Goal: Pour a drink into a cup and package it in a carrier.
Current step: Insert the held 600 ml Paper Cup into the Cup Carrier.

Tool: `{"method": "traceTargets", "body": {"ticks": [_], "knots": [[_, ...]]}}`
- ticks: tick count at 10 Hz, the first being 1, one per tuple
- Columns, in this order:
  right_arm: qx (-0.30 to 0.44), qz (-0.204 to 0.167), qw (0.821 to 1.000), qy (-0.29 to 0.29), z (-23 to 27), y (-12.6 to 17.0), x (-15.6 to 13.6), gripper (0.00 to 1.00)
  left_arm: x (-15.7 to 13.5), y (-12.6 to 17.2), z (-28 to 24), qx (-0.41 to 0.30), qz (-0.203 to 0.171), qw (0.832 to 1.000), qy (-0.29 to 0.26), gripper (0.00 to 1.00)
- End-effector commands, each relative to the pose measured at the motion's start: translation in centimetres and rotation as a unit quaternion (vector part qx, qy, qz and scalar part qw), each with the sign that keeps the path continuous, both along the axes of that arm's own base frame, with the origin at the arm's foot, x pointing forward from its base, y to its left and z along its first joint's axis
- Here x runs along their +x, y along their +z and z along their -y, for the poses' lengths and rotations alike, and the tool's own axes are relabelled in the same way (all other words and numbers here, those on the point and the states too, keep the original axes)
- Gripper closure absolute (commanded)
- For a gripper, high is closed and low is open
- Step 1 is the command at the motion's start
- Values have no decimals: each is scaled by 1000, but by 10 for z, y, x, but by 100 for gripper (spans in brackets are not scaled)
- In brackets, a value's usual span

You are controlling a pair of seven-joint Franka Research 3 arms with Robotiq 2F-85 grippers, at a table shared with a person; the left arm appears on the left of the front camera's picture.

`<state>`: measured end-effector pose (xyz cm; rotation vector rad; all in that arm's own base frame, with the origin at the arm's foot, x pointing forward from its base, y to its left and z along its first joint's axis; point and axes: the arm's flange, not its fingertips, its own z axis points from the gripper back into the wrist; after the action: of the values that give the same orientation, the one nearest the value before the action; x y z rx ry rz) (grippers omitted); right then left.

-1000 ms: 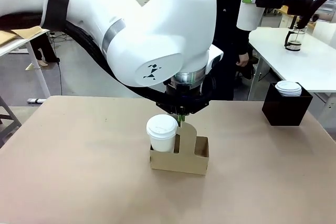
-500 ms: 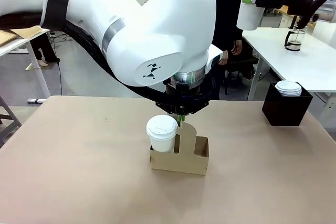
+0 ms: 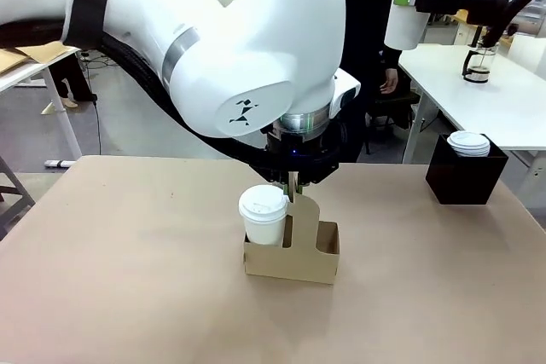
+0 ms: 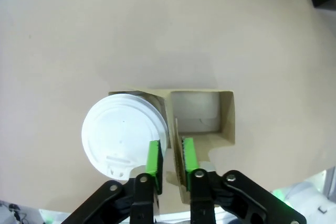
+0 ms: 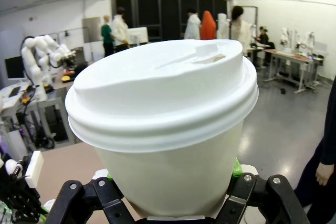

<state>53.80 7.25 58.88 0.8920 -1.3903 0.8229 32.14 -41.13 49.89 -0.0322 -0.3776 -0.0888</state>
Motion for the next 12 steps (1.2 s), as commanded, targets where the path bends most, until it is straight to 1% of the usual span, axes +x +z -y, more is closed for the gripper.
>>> {"method": "traceTargets", "body": {"ticks": [1, 2, 3, 4, 5, 6, 7, 8, 9, 10, 11, 12], "knots": [[21, 15, 997, 76, 1, -19, 13, 19, -5, 25, -33, -22, -24, 997, -67, 35], [20, 31, 993, 113, -6, -36, 15, 19, -7, 41, -49, -35, -27, 994, -98, 0], [25, 39, 987, 153, -15, -50, 12, 19, -12, 57, -66, -47, -29, 989, -138, 0], [36, 36, 982, 181, -26, -64, 6, 19, -19, 71, -86, -61, -21, 985, -163, 0], [28, 42, 976, 213, -41, -78, -2, 19, -20, 82, -108, -42, 2, 983, -181, 0], [25, 54, 966, 252, -61, -90, -13, 19, -17, 87, -140, -41, 10, 977, -211, 0], [18, 54, 960, 275, -78, -102, -22, 19, -14, 84, -168, -1, 27, 968, -248, 0], [4, 43, 952, 302, -92, -117, -30, 19, -12, 80, -195, 12, 39, 961, -272, 0], [-5, 26, 947, 320, -101, -134, -38, 19, -12, 71, -215, 16, 54, 957, -284, 0], [-7, -6, 945, 328, -106, -144, -42, 19, -13, 63, -225, 24, 82, 955, -284, 0], [7, 22, 953, 304, -102, -126, -34, 19, -13, 57, -219, 33, 100, 955, -277, 0], [7, 22, 953, 304, -102, -126, -34, 19, -8, 75, -218, 18, 46, 959, -278, 0]]}}
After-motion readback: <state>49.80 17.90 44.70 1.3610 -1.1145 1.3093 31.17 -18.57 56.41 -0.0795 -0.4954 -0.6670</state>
